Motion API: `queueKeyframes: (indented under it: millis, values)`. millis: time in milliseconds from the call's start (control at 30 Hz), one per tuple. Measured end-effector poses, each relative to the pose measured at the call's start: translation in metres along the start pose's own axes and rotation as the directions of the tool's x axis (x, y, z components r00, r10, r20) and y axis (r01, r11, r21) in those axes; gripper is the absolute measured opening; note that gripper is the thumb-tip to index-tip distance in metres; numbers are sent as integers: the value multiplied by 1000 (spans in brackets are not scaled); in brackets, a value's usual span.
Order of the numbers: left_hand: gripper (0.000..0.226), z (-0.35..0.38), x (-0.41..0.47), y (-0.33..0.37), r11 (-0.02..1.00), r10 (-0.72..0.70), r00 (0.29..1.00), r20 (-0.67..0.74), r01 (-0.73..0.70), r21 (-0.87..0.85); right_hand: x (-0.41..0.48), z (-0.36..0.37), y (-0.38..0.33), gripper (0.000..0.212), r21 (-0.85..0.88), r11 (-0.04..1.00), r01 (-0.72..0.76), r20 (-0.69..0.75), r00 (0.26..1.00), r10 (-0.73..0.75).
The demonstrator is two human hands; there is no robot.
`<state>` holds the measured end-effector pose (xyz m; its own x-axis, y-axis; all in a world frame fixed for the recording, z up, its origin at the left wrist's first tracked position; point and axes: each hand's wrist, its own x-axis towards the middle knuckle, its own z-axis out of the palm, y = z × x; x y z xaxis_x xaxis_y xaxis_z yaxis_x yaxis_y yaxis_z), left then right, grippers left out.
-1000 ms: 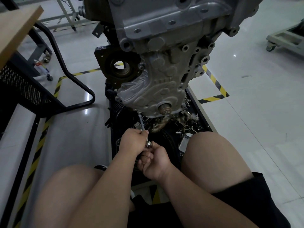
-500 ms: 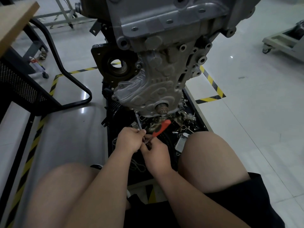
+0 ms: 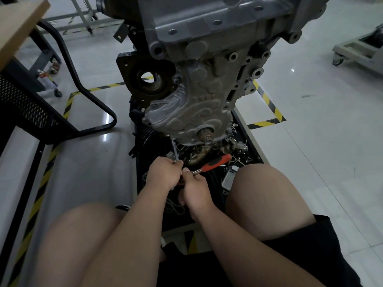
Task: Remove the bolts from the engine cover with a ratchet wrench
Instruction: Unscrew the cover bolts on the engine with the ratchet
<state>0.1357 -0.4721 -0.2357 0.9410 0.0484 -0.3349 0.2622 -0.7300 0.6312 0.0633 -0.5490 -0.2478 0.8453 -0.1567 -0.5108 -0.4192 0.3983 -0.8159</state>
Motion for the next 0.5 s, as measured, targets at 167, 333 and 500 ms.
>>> queueKeyframes:
  millis: [167,333,500]
  values:
    - [37,-5,0,3,999,9,1000,7,-9,33,2,-6,-3,29,325,921,-215,165,972,169]
    - [36,-8,-2,3,999,11,1000,19,-12,41,4,-10,1,29,413,855,-314,243,943,229]
    - [35,-9,-3,3,1000,6,1000,28,-6,30,7,-9,6,36,473,800,-369,299,921,248]
